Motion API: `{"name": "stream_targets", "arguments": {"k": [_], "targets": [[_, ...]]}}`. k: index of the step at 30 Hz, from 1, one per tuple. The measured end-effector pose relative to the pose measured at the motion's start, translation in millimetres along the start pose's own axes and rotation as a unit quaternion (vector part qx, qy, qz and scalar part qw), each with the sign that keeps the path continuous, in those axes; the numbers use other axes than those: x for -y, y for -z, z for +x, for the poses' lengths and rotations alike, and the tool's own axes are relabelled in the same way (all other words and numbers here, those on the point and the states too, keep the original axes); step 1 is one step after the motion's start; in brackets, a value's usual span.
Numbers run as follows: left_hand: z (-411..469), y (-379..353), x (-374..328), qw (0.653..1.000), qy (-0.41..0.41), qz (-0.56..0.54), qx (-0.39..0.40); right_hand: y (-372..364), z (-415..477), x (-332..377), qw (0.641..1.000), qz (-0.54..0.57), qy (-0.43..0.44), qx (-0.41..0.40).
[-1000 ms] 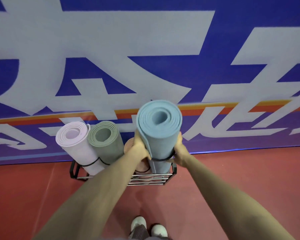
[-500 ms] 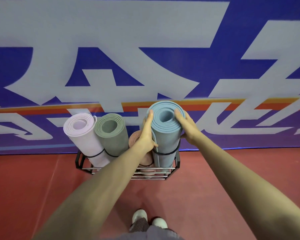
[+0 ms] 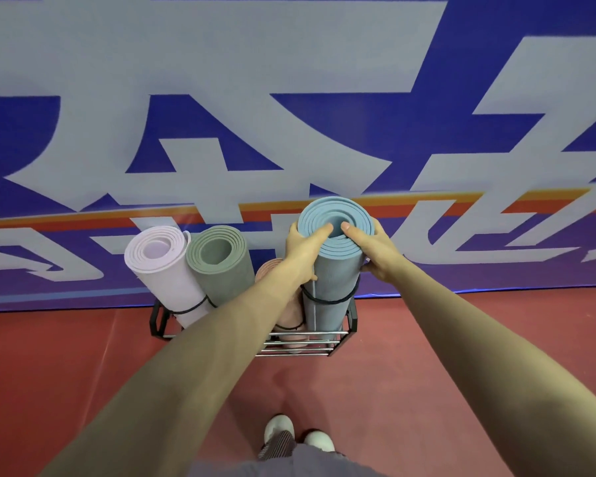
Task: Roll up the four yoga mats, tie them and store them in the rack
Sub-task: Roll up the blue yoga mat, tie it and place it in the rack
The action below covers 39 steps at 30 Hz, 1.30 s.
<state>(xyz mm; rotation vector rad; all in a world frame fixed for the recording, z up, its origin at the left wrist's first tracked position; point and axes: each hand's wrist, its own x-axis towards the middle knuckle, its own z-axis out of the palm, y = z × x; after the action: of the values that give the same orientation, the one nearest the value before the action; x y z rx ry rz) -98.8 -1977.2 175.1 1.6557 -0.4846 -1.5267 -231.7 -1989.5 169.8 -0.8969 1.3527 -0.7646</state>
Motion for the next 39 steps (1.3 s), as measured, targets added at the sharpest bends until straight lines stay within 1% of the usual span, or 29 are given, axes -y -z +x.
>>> {"name": "stream_targets", "arguments": {"k": [5, 7, 8, 9, 10, 11, 12, 14, 15, 17, 18, 19, 20, 22, 24, 26, 27, 28, 30, 31, 35, 39], "targets": [[1.1, 21.0, -4.8, 0.999, 0.004, 0.031, 0.009, -20.2, 2.0, 2.4, 0.999, -0.022, 0.041, -0.007], [0.0, 24.5, -7.2, 0.998, 0.001, 0.057, 0.021, -22.7, 4.3, 3.9, 0.994, -0.067, 0.080, -0.041], [-0.6, 25.1, -8.6, 0.997, -0.001, 0.071, 0.023, -24.0, 5.4, 4.6, 0.982, -0.134, 0.108, -0.074], [0.5, 25.7, -8.8, 0.996, -0.004, 0.085, 0.020, -26.0, 5.6, 5.7, 0.956, -0.229, 0.143, -0.114], [0.7, 26.8, -8.8, 0.995, -0.011, 0.101, 0.019, -30.3, 3.6, 8.1, 0.918, -0.319, 0.186, -0.145], [0.9, 28.8, -8.4, 0.993, -0.020, 0.113, 0.024, -36.6, 1.0, 10.9, 0.883, -0.374, 0.237, -0.157], [2.4, 31.9, -6.5, 0.991, -0.027, 0.124, 0.034, -44.0, -4.0, 15.9, 0.866, -0.388, 0.283, -0.142], [3.9, 42.1, -2.8, 0.990, -0.021, 0.135, 0.041, -58.0, -10.2, 23.5, 0.878, -0.343, 0.328, -0.066], [3.6, 49.7, -1.2, 0.990, -0.004, 0.133, 0.035, -63.3, -11.3, 24.1, 0.884, -0.327, 0.333, -0.033], [2.9, 66.5, 0.6, 0.991, 0.021, 0.125, 0.032, -72.0, -13.3, 21.6, 0.882, -0.333, 0.332, 0.008], [1.7, 74.4, 0.7, 0.992, 0.020, 0.119, 0.034, -75.9, -13.1, 19.2, 0.879, -0.346, 0.327, 0.024], [0.4, 81.9, 0.8, 0.993, 0.014, 0.112, 0.032, -80.4, -11.3, 16.1, 0.868, -0.369, 0.330, 0.034], [-1.7, 89.6, 0.1, 0.994, 0.008, 0.105, 0.027, -85.9, -9.9, 13.7, 0.848, -0.405, 0.339, 0.034], [-4.4, 104.0, -0.8, 0.995, 0.000, 0.094, 0.016, -97.6, -6.5, 9.9, 0.806, -0.473, 0.355, 0.003], [-6.1, 120.8, 0.3, 0.997, -0.009, 0.075, 0.002, -115.1, -4.3, 10.1, 0.779, -0.502, 0.375, -0.023], [-5.9, 140.3, 2.5, 0.998, -0.014, 0.057, -0.017, -138.9, -4.0, 10.9, 0.761, -0.508, 0.403, -0.010], [-4.4, 151.0, 4.7, 0.998, -0.015, 0.053, -0.024, -151.2, -4.5, 10.7, 0.762, -0.503, 0.407, 0.010], [-3.0, 162.1, 7.4, 0.998, -0.011, 0.051, -0.029, -163.5, -5.8, 9.7, 0.770, -0.491, 0.405, 0.039], [0.6, 183.9, 11.6, 0.998, -0.002, 0.047, -0.034, -186.6, -5.6, 5.7, 0.799, -0.462, 0.373, 0.097], [4.1, 195.2, 11.5, 0.998, 0.003, 0.044, -0.037, -197.4, -3.6, 4.4, 0.810, -0.457, 0.350, 0.113], [27.9, 240.5, 0.6, 0.997, 0.025, 0.042, -0.058, -238.3, 21.9, -1.2, 0.855, -0.423, 0.271, 0.126], [59.1, 284.7, -12.7, 0.996, 0.043, 0.044, -0.065, -288.2, 57.1, -2.8, 0.888, -0.396, 0.200, 0.121]]}}
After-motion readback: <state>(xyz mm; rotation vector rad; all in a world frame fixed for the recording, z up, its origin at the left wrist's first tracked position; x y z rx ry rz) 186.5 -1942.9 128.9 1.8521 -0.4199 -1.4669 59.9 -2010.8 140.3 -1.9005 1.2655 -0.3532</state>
